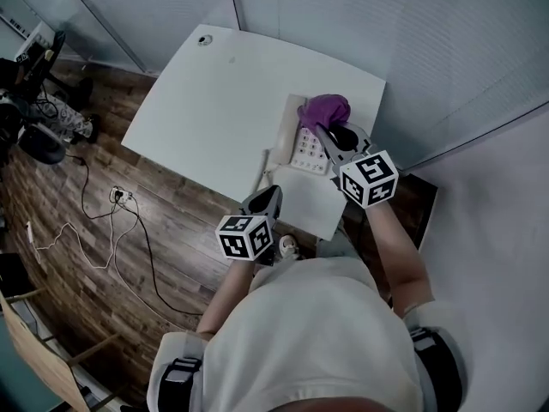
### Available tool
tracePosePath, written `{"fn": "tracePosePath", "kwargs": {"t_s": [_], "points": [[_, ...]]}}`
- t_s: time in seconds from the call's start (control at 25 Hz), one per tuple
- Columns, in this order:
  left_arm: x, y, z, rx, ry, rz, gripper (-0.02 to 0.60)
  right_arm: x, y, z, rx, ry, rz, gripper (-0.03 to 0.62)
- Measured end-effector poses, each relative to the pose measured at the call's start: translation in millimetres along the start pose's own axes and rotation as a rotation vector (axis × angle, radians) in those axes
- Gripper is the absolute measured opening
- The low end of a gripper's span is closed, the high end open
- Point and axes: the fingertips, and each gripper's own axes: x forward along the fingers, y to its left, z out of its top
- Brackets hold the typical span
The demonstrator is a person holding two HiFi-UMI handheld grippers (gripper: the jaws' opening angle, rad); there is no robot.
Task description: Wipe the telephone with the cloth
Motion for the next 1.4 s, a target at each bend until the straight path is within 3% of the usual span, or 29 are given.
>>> {"fn": "tracePosePath", "kwargs": {"t_s": [0.28, 0.48, 0.68, 1.04, 1.4], "points": [[16, -1, 10, -0.038, -0.027, 0.041, 0.021, 39, -29, 9, -0.045, 0.017, 0.035, 0.046], [27, 0, -13, -0.050, -0.016, 0.062, 0.021, 51, -37, -19, -0.054, 0.033, 0.051, 0.046], [30, 12, 8, -0.074, 0.002, 0.081, 0.021, 88, -41, -15, -0.078, 0.088, 0.067, 0.046], [39, 16, -6, -0.049, 0.061, 0.069, 0.021, 113, -54, -42, -0.072, 0.139, 0.033, 0.046], [48, 31, -1, -0.090, 0.017, 0.083, 0.021, 124, -55, -65, -0.052, 0.186, 0.024, 0.046]]}}
